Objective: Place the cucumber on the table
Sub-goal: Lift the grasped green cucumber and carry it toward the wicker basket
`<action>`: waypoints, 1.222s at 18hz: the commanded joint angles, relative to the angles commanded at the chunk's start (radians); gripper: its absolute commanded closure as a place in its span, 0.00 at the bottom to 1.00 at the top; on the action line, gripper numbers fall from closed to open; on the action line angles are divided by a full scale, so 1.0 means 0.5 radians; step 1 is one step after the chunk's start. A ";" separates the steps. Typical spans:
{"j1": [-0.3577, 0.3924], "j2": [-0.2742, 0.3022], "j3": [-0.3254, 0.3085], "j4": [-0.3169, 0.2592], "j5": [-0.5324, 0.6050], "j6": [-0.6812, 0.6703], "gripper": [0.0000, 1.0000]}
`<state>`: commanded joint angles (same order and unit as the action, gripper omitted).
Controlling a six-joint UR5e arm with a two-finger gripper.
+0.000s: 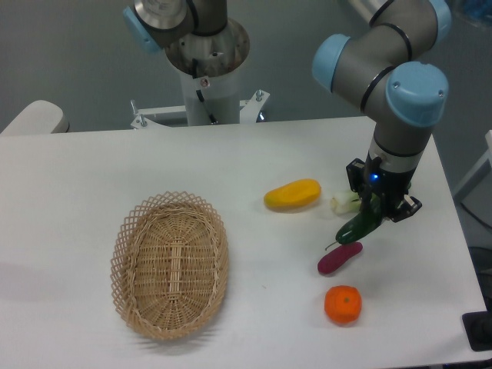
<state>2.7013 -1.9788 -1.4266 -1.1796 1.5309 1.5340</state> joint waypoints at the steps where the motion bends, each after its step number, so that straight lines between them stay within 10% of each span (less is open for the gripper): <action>1: 0.000 0.003 -0.009 0.003 -0.003 0.000 0.82; 12: -0.089 -0.012 0.028 0.003 -0.009 -0.199 0.82; 22: -0.475 -0.184 0.058 0.214 -0.028 -1.309 0.82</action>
<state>2.4637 -2.0707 -1.3974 -1.0726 1.5172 0.8794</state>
